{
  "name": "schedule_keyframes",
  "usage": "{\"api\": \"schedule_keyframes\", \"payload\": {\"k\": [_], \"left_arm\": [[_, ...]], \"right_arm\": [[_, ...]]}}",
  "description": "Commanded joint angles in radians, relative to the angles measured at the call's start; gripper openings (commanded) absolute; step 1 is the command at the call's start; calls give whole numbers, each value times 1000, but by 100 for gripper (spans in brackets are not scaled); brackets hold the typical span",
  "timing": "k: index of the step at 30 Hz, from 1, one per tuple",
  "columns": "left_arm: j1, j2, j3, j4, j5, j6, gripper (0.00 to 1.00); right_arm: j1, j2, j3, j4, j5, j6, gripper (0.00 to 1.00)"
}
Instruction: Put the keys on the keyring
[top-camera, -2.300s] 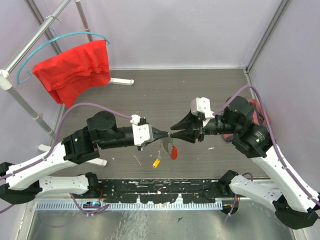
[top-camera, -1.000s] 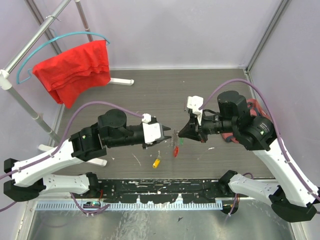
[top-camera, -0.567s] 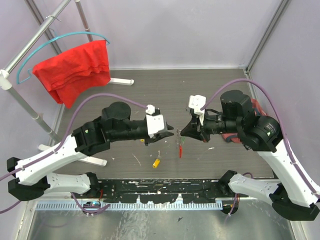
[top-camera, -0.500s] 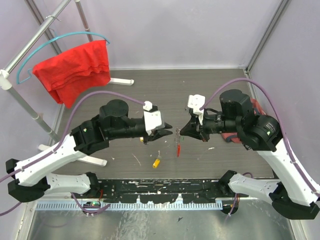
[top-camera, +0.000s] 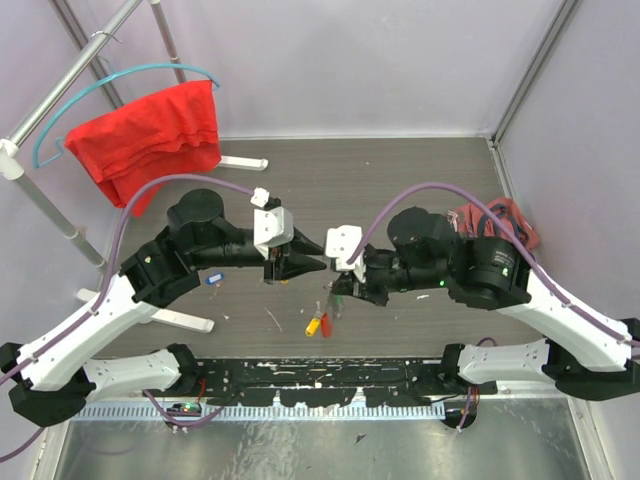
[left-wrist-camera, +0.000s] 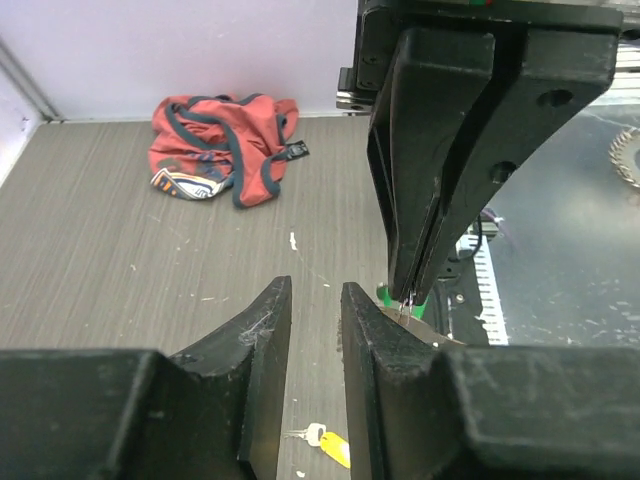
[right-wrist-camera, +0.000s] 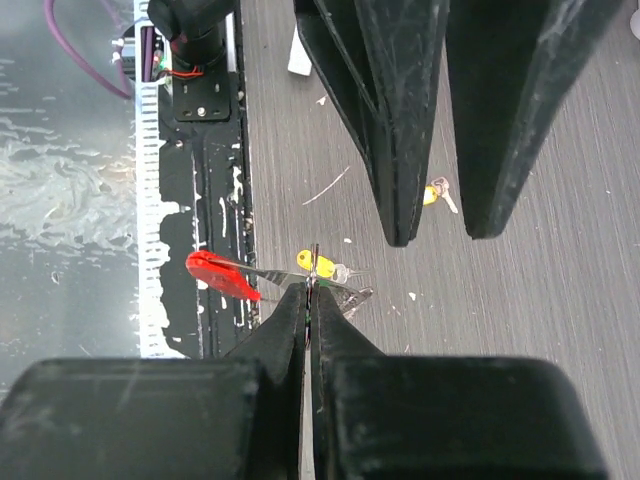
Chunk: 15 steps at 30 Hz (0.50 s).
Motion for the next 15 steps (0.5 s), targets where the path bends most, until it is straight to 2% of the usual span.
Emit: {"api": "schedule_keyframes", "payload": {"k": [1,6,15], "left_arm": [[20,-40,-22,12,142,11,34],[24,-23,-1,-41,224,38,34],[25,4,8,-63,195,48,35]], "right_arm": [[65,-6,57,109,146,31,1],[75,-9,47,126,163,28,1],[81,-4,51,134,155,16,1]]}}
